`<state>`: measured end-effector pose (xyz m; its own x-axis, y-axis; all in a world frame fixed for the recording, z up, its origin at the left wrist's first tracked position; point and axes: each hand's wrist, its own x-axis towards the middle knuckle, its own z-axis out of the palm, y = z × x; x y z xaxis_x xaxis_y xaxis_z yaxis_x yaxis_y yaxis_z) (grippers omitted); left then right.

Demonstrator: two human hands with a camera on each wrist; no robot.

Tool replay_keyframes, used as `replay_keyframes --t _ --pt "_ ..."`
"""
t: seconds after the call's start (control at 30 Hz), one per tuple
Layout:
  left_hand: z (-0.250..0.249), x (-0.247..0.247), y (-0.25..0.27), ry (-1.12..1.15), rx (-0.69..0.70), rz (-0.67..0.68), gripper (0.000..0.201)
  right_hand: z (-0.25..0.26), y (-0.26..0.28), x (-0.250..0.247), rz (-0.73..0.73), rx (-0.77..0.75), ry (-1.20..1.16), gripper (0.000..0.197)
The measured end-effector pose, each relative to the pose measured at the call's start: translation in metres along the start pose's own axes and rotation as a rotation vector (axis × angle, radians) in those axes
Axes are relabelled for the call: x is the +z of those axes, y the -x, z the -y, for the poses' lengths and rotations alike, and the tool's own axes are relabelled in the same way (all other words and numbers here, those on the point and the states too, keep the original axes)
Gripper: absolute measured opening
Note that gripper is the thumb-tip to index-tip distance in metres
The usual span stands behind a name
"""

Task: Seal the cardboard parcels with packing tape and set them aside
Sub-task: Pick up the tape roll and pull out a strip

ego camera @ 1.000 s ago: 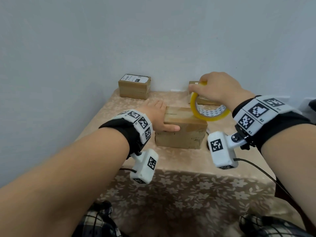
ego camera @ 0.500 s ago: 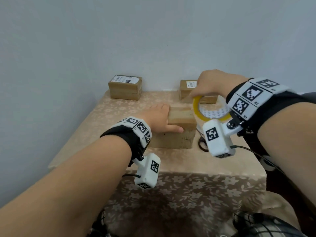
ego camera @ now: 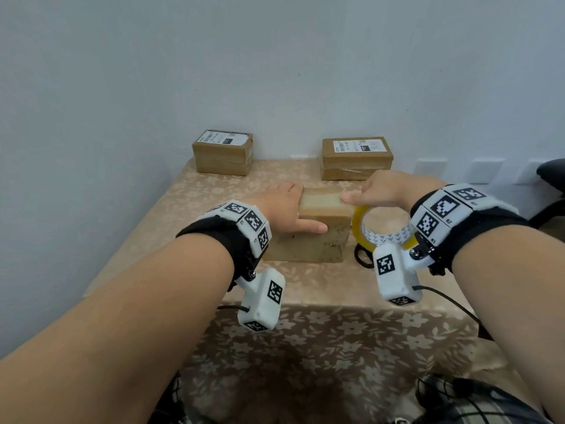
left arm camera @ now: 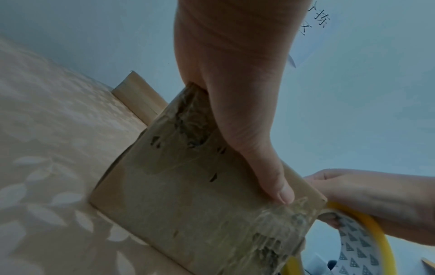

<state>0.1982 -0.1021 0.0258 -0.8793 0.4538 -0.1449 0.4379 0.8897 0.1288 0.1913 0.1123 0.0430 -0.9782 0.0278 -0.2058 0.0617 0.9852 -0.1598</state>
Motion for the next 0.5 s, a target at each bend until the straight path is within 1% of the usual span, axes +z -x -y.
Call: replay_keyframes --t 0.13,0.2,0.23,0.3,0.33,0.4,0.43,0.5 --pt "-0.011 -0.009 -0.010 -0.094 -0.014 0.107 0.113 0.001 0.001 0.001 0.010 -0.010 0.020 0.082" --pt "-0.026 -0.009 -0.018 -0.113 0.036 0.132 0.119 0.002 0.000 0.002 0.003 -0.033 0.032 0.080" --pt "-0.035 -0.008 -0.022 -0.118 0.072 0.123 0.119 0.002 0.001 0.002 -0.011 -0.044 0.041 0.076" --pt "-0.045 -0.004 -0.028 -0.096 0.107 0.058 0.113 0.002 0.004 0.001 -0.053 -0.060 0.027 0.065" --pt "-0.045 -0.004 -0.029 -0.045 0.112 0.024 0.108 0.004 0.008 -0.001 -0.074 -0.061 0.009 0.061" --pt "-0.038 -0.006 -0.027 0.117 0.134 -0.029 0.102 0.010 0.018 -0.008 -0.127 -0.084 -0.005 0.058" --pt "-0.033 -0.010 -0.024 0.211 0.155 -0.066 0.103 0.014 0.023 -0.015 -0.172 -0.109 -0.010 0.057" --pt "-0.023 -0.018 -0.017 0.400 0.177 -0.168 0.106 0.024 0.033 -0.036 -0.317 -0.164 -0.041 0.053"
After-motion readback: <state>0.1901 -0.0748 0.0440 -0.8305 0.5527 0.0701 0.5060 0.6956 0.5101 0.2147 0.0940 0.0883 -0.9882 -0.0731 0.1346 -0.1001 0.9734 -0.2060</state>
